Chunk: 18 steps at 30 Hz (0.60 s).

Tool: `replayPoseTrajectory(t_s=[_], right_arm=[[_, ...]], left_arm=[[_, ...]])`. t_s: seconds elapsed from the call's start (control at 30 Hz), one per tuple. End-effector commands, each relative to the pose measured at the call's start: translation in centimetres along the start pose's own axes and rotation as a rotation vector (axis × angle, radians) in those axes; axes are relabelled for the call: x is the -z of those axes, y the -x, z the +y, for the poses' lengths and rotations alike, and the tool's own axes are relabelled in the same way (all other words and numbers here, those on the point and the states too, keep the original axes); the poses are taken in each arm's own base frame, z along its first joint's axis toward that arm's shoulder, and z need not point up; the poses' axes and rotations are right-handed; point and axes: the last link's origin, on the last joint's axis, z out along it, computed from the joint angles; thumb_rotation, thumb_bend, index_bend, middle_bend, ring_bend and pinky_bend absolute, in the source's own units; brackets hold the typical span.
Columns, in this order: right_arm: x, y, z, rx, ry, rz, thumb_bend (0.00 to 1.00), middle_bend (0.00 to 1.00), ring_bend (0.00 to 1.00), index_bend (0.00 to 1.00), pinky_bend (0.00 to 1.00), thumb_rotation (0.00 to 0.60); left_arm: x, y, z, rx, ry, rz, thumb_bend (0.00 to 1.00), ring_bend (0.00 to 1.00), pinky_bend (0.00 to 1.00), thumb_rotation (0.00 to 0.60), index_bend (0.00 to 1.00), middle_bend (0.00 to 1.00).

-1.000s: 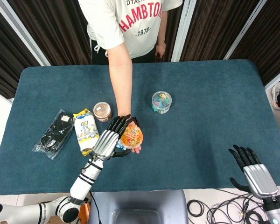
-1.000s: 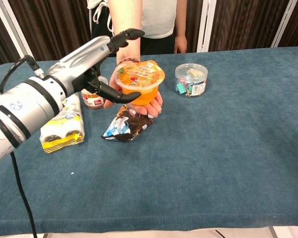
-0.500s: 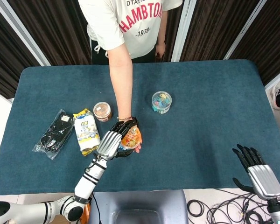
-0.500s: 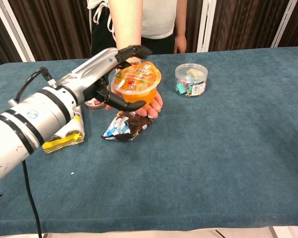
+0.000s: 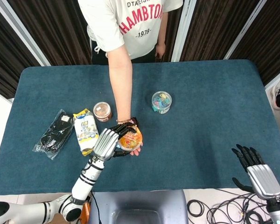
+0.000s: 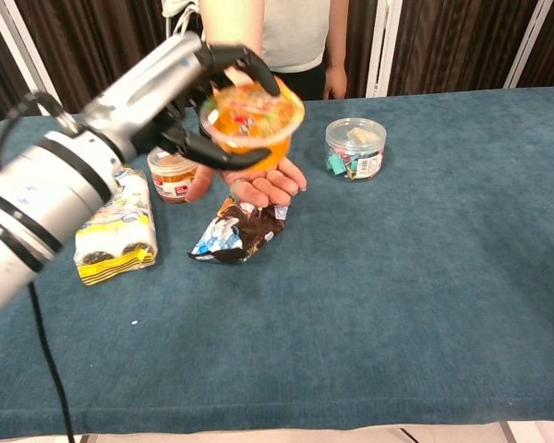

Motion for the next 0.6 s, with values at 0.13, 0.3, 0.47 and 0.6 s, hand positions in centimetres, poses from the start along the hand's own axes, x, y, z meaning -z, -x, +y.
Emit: replayPoseTrajectory(t_s=[0.13,0.3,0.47,0.6], right_arm=[[0.0,0.0,-0.1,-0.001,-0.002,0.001,0.21,0.0,0.0,0.0,0.0,0.6],[0.0,0.2,-0.7,0.007,-0.023,-0.002,0.21,0.0,0.0,0.0,0.0,0.6],[-0.1,0.5,-0.9,0.019,-0.03,-0.019,0.21,0.0,0.0,0.0,0.0,0.6],[-0.1,0.7,-0.9,0.025,-0.025,-0.024,0.21,0.0,0.0,0.0,0.0,0.6]], left_arm=[[4.0,-6.1,-0.6,-0.153,0.004,0.01,0.3,0.61,0.65,0.6,0.62,0.58],[10.4,-7.5,-4.1,-0.275,-0.122,-0.126,0.3,0.59,0.64,0.6,0.61,0.57],[15.3,-6.4,-7.7,-0.3,-0.203,-0.195,0.3,0.51,0.58,0.6,0.61,0.51],[18.6,-3.8,-10.7,-0.213,-0.281,-0.247,0.3,0.49,0.56,0.6,0.59,0.49]])
